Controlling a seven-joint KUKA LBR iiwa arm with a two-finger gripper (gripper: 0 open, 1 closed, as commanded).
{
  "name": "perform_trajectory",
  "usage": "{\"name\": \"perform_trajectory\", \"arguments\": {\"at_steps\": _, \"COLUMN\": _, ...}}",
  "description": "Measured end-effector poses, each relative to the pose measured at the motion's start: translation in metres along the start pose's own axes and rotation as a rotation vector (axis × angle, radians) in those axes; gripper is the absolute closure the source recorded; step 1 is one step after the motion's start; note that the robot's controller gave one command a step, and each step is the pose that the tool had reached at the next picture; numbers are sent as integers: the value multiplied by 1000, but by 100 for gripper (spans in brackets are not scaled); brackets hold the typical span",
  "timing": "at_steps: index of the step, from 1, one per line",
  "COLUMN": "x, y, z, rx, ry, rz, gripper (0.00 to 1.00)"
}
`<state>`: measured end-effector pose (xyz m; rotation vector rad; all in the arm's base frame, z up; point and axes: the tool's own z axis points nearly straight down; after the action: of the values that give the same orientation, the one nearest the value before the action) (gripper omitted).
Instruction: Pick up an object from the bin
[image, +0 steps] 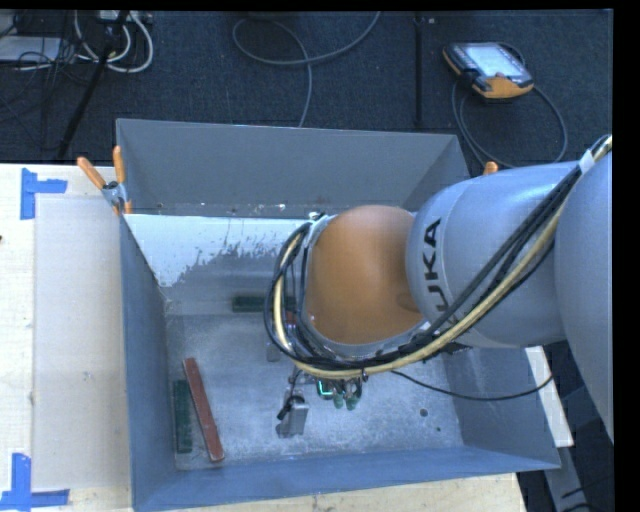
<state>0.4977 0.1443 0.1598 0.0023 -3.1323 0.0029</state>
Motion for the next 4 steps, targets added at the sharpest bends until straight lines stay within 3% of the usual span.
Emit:
{"name": "perform_trajectory", "arguments": {"at_steps": 1, "x": -2, "y": 0, "z": -3, "rx": -1, "ry": -7, "rz": 3, "gripper": 0}}
{"name": "perform_trajectory", "arguments": {"at_steps": 2, "x": -43, "y": -50, "z": 40, "rx": -4, "ry": -14, "rz": -3, "gripper": 0}}
{"name": "perform_trajectory", "arguments": {"at_steps": 3, "x": -52, "y": -64, "z": 52, "rx": -2, "ry": -13, "rz": 6, "gripper": 0}}
{"name": "perform_trajectory", "arguments": {"at_steps": 4, "x": -32, "y": -64, "z": 16, "rx": 0, "ry": -1, "rz": 37, "gripper": 0}}
